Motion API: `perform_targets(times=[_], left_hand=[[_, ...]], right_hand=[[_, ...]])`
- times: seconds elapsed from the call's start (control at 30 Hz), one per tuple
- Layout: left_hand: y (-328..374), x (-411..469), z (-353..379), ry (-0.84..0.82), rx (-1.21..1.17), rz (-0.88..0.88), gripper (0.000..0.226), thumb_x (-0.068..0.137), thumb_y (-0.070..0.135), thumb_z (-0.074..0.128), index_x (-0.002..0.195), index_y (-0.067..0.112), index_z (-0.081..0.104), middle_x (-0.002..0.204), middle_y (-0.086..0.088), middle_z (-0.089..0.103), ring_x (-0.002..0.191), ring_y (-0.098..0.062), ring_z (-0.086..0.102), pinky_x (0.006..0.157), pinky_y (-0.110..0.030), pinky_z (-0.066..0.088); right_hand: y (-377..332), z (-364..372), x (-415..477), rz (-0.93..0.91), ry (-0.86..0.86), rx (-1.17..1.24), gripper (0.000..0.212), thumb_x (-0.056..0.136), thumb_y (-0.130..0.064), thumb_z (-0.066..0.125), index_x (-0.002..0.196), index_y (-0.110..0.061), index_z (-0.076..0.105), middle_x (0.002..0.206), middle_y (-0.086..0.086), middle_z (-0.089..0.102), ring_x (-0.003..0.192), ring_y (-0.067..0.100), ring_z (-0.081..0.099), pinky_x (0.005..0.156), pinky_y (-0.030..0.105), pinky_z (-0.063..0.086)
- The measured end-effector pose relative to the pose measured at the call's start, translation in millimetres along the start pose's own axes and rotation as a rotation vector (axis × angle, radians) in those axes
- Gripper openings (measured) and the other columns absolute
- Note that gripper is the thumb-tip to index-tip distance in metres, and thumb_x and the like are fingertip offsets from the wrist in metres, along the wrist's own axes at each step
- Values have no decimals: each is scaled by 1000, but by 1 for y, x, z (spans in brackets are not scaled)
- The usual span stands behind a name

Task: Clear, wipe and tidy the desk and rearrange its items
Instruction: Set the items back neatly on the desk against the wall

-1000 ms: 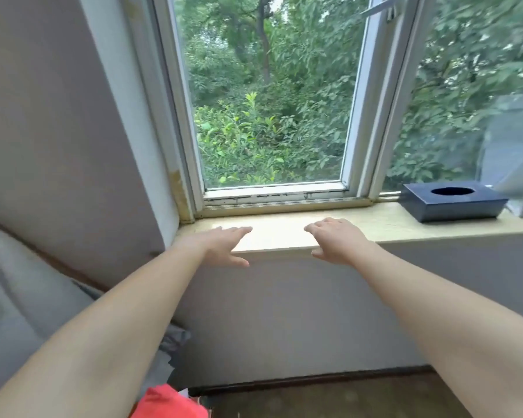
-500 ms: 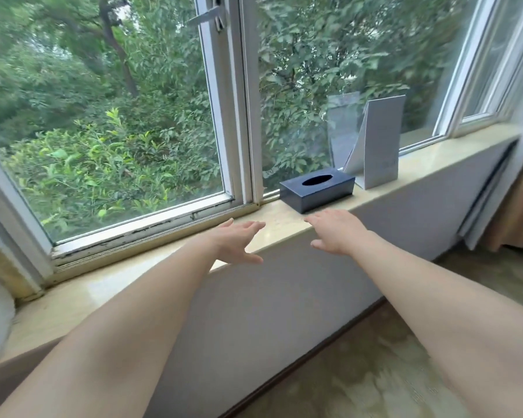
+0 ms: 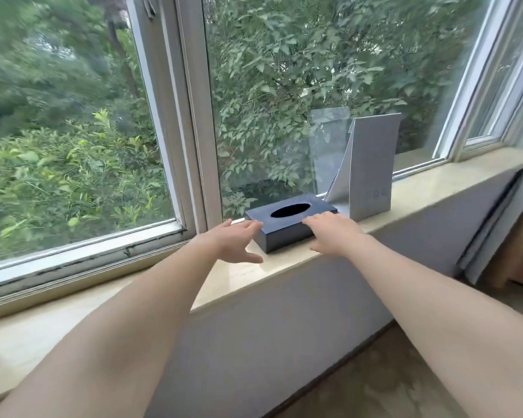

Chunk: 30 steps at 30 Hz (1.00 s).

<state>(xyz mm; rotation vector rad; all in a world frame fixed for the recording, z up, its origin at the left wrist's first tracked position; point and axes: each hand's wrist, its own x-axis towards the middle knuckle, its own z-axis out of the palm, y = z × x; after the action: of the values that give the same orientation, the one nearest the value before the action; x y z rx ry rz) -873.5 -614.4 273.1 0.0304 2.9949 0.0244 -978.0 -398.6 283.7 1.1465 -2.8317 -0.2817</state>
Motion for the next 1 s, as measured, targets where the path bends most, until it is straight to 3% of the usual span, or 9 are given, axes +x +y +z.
perform_targets(times=[0.17, 0.3, 0.4, 0.57, 0.67, 0.77, 0.9, 1.0], left_hand=[[12, 55, 14, 47, -8, -61, 83, 95, 55, 53, 156, 14, 15, 163, -2, 19, 150, -20, 17, 123, -43, 6], [17, 89, 28, 135, -16, -136, 79, 96, 52, 52, 156, 15, 16, 165, -2, 13, 152, -22, 11, 123, -45, 6], [15, 111, 30, 161, -43, -159, 79, 96, 49, 53, 156, 14, 17, 164, -2, 14, 151, -23, 13, 123, -45, 8], [17, 146, 38, 82, -76, -172, 84, 94, 48, 58, 157, 14, 14, 164, -2, 15, 152, -23, 10, 123, -49, 10], [17, 156, 47, 71, -80, -191, 85, 93, 42, 61, 157, 16, 12, 164, -2, 18, 152, -24, 6, 121, -52, 7], [9, 159, 44, 48, -114, -186, 83, 90, 38, 67, 155, 17, 19, 159, -5, 27, 151, -25, 12, 121, -52, 11], [12, 162, 37, 31, -93, -208, 78, 86, 36, 71, 149, 17, 29, 148, -7, 38, 144, -26, 26, 118, -53, 19], [16, 161, 37, 64, -82, -225, 72, 84, 34, 72, 144, 16, 36, 137, -8, 45, 132, -27, 38, 115, -50, 25]], right_hand=[[27, 29, 38, -11, -31, 68, 49, 87, -27, 57, 134, -18, 45, 132, 1, 54, 122, 25, 50, 94, 41, 46], [37, 55, 57, -18, -50, 161, 61, 89, -22, 58, 145, -17, 33, 151, 1, 38, 134, 25, 39, 101, 41, 42], [46, 68, 71, -34, -19, 218, 75, 93, -20, 55, 155, -16, 14, 163, -4, 15, 145, 19, 25, 109, 38, 35], [61, 76, 104, -116, -43, 199, 84, 95, -26, 59, 157, -15, 3, 165, 1, 2, 151, 16, 9, 117, 29, 15], [66, 77, 124, -129, -74, 182, 80, 94, -24, 59, 157, -19, 9, 164, -3, 7, 150, 16, 14, 118, 33, 20], [65, 71, 140, -112, -39, 150, 70, 92, -25, 62, 153, -25, 26, 157, -4, 32, 141, 19, 34, 113, 39, 30], [63, 66, 151, -56, -79, 213, 59, 89, -22, 66, 143, -30, 44, 138, 3, 53, 126, 26, 50, 93, 36, 43], [60, 67, 148, -21, -57, 213, 49, 89, -20, 66, 135, -30, 52, 129, 3, 58, 118, 27, 55, 78, 32, 41]])
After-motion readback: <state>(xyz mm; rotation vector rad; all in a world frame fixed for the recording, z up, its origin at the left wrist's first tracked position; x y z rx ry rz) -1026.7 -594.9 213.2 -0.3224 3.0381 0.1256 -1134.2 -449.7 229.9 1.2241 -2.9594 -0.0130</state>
